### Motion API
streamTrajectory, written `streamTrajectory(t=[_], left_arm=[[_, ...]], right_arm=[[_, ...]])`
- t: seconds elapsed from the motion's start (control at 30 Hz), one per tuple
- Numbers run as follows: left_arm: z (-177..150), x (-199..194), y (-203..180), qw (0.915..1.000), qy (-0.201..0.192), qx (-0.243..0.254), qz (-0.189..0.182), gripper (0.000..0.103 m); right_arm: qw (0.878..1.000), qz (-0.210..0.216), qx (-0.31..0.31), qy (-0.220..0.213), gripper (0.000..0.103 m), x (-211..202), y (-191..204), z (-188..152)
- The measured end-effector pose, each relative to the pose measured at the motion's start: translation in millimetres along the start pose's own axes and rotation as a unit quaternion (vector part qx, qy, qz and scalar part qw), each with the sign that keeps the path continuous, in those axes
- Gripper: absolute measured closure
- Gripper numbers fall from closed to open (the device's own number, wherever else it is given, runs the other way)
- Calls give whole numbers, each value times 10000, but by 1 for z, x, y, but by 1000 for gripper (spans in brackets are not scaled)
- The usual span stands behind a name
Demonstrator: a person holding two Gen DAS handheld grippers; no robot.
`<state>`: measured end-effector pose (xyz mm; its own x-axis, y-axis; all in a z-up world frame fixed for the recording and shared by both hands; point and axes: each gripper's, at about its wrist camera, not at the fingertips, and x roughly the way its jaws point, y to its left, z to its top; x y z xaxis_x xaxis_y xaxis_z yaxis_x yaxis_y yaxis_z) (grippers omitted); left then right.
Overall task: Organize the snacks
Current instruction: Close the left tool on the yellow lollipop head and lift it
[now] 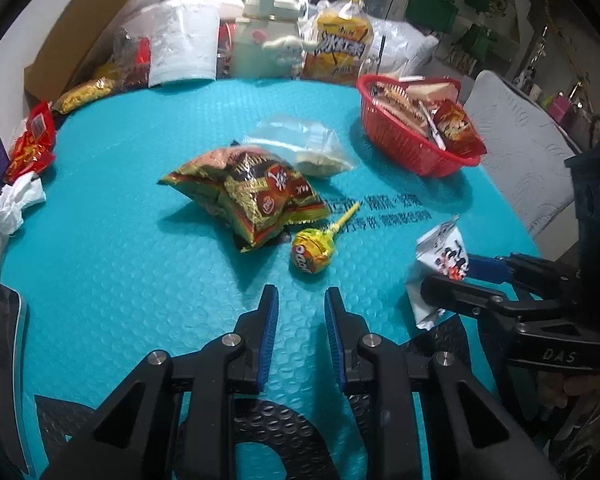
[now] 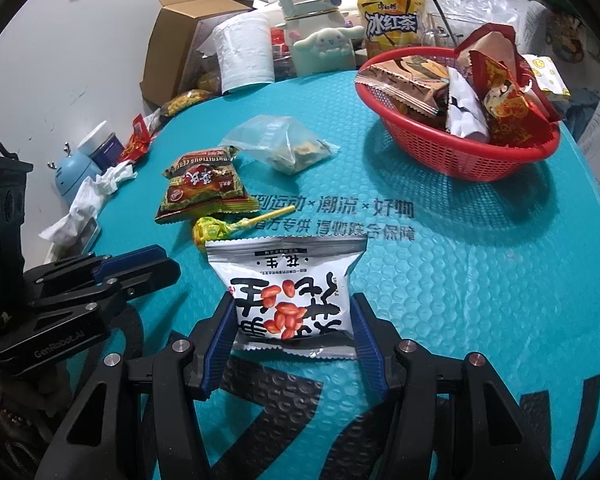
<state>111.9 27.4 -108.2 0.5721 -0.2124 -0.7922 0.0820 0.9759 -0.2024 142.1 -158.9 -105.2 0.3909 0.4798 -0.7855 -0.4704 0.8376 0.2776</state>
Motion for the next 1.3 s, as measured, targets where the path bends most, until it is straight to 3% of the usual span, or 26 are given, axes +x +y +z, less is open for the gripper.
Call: streamTrajectory(t=[0.17,0.3,0.37,0.43,0.8,1.1,1.17,1.3], left_arm=[[7,4,1,9996,-16,-110,-252,80],[13,2,-3,9999,-136,-19,-30,79],[16,5,-4,9999,-127,11,11,70],[18,9,-5,10000,-88,-1,1,69],[27,33,-11,9997,43,207,102,69],[24,32,-13,9994,-182,271,141,69],[22,29,-13,9992,-220,286,154,78],[17,25,-15,9992,-199,338,116,78]], right_arm=[[10000,-17,28,-19,48,-5,-2,-1],[10000,5,90,-11,48,-7,-5,-2],[9999,-5,104,-17,48,-7,-6,-2],[9999,-4,127,-18,48,-7,-8,-2],[9997,-26,226,-15,48,-7,-16,-2],[9996,-36,261,-27,48,-7,-20,-2],[9997,-51,252,-31,48,-7,-19,-2],[9996,-57,259,-55,48,-9,-17,-5]])
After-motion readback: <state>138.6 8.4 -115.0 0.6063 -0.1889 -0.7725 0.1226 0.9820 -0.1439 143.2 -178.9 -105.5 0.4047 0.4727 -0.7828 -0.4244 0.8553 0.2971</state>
